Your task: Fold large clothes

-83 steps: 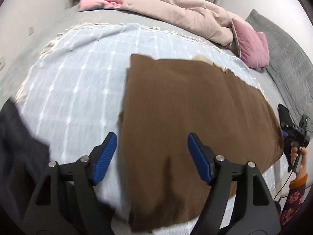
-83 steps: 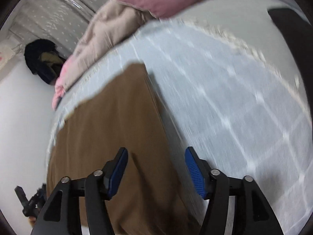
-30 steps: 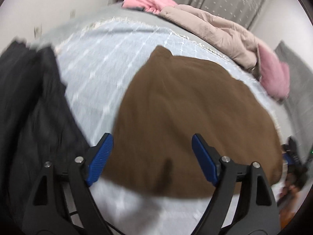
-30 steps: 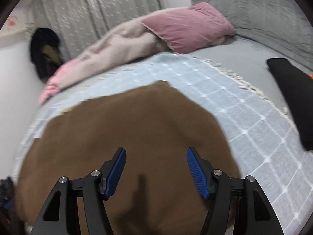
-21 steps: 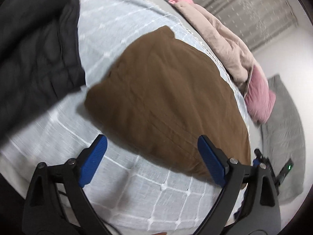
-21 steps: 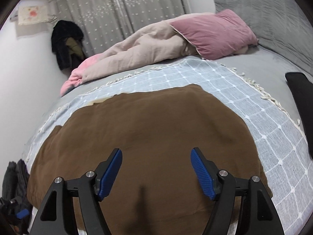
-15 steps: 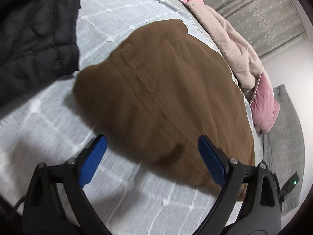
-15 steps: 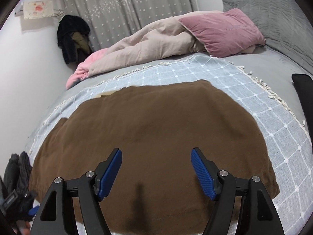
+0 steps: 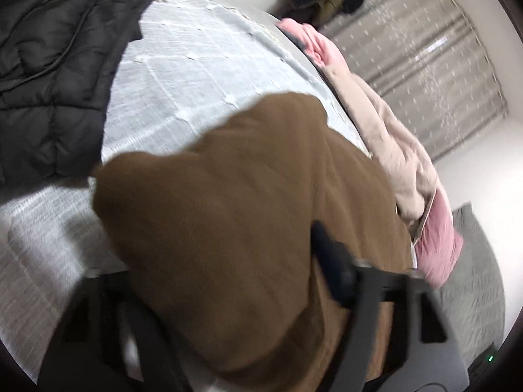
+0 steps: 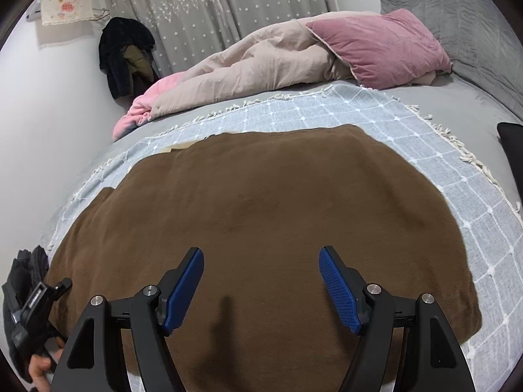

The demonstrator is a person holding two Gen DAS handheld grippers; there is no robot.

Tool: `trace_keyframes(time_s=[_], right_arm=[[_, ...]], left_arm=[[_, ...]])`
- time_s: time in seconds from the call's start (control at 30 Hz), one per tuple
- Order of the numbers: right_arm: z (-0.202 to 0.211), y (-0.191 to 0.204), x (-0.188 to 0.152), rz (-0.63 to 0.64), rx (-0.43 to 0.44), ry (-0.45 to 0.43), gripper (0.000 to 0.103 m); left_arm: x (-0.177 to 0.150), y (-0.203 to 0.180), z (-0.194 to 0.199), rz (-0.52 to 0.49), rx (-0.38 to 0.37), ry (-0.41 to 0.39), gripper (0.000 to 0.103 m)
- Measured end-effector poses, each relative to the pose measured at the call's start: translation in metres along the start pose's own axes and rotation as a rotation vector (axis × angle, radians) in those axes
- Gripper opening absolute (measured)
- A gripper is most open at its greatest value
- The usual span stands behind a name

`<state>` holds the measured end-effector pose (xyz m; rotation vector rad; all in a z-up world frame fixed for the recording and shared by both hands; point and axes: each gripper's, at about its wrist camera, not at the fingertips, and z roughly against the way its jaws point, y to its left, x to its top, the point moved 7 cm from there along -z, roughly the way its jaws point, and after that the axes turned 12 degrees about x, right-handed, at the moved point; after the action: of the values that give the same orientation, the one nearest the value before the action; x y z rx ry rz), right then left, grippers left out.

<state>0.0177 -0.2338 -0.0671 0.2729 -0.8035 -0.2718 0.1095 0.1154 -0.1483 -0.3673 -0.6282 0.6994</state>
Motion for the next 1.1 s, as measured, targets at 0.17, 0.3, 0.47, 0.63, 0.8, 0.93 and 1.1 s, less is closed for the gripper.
trace_keyframes(time_s=[0.17, 0.3, 0.47, 0.63, 0.8, 0.93, 1.1], right_arm=[[-0.004, 0.004, 0.0, 0.03, -0.016, 0.01, 0.074], [0.0, -0.003, 0.005, -0.003, -0.008, 0.003, 0.074], [0.011, -0.026, 0.019, -0.07, -0.03, -0.044, 0.074], [0.034, -0.063, 0.036, -0.209, 0.049, -0.092, 0.074], [0.074, -0.113, 0.05, -0.293, 0.056, -0.2, 0.074], [0.096, -0.16, 0.045, -0.475, 0.154, -0.272, 0.074], [0.088, -0.175, 0.039, -0.615, 0.359, -0.246, 0.074]], left_arm=[[0.009, -0.034, 0.029, -0.111, -0.058, -0.104, 0.031], [0.002, -0.11, 0.079, -0.342, -0.183, -0.248, 0.029], [-0.028, -0.2, 0.116, -0.52, -0.361, -0.284, 0.028], [-0.082, -0.267, 0.132, -0.704, -0.513, -0.23, 0.028], [-0.177, -0.31, 0.135, -0.992, -0.668, -0.114, 0.03], [-0.271, -0.298, 0.072, -1.255, -0.622, 0.265, 0.041], [-0.281, -0.267, 0.093, -1.376, -0.717, 0.217, 0.067]])
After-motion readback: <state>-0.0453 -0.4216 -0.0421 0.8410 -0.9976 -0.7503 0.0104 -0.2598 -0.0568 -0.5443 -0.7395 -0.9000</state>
